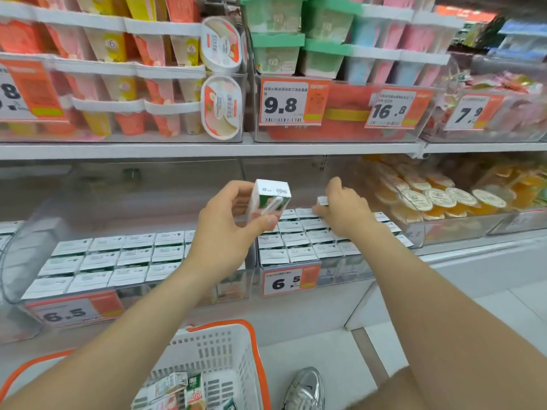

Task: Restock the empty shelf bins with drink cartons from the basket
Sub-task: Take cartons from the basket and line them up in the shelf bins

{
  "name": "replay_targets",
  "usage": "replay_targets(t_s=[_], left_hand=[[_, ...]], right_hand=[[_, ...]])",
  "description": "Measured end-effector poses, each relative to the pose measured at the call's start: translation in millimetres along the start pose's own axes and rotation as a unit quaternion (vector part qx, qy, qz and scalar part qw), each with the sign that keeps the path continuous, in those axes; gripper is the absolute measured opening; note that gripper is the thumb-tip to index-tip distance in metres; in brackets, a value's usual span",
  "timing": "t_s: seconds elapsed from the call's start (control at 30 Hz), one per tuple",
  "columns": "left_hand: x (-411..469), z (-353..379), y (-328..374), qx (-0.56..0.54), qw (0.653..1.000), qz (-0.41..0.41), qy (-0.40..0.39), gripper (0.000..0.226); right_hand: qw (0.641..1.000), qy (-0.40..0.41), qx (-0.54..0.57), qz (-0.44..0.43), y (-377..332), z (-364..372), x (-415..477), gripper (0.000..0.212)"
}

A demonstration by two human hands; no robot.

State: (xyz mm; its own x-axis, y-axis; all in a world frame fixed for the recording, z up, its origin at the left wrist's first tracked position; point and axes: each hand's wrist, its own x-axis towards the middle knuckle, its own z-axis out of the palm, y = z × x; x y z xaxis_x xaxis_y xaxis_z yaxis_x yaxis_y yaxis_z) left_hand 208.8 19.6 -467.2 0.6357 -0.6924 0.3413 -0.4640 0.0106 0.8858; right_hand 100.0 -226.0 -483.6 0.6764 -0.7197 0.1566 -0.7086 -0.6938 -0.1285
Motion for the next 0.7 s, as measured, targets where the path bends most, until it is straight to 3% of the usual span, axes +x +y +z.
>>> replay_targets(t_s=[0.17,0.3,0.43,0.53,0.6,0.7], left_hand=[[2,-1,-3,-0.042,0.999,-0.018,0.012,0.037],[1,-5,-2,-0.046,0.999,-0.026,-0.003,0.038],[-3,-18,5,-0.053,0.998,-0.033,-0.027,0.036],[-11,-36,9,-0.051,0.996,-0.043,-0.058,0.037],[-20,-56,10,-0.07,0.992,-0.058,-0.091,0.035],[-33,-99,8,-0.107,0.983,-0.106,-0.108,0.031]], right_hand=[[0.998,-0.048,-0.005,0.035,16,10,1,0.035],[1.0,0.014,-0.019,0.008,12,5,-9,0.037],[0.98,0.117,0.14,-0.081,-28,-18,-33,0.028],[0.921,0.223,0.292,-0.128,-85,-44,-70,0.021],[0.886,0.187,0.384,-0.18,-124,-54,-98,0.029],[0.864,0.049,0.444,-0.232,-168,-53,-126,0.055]])
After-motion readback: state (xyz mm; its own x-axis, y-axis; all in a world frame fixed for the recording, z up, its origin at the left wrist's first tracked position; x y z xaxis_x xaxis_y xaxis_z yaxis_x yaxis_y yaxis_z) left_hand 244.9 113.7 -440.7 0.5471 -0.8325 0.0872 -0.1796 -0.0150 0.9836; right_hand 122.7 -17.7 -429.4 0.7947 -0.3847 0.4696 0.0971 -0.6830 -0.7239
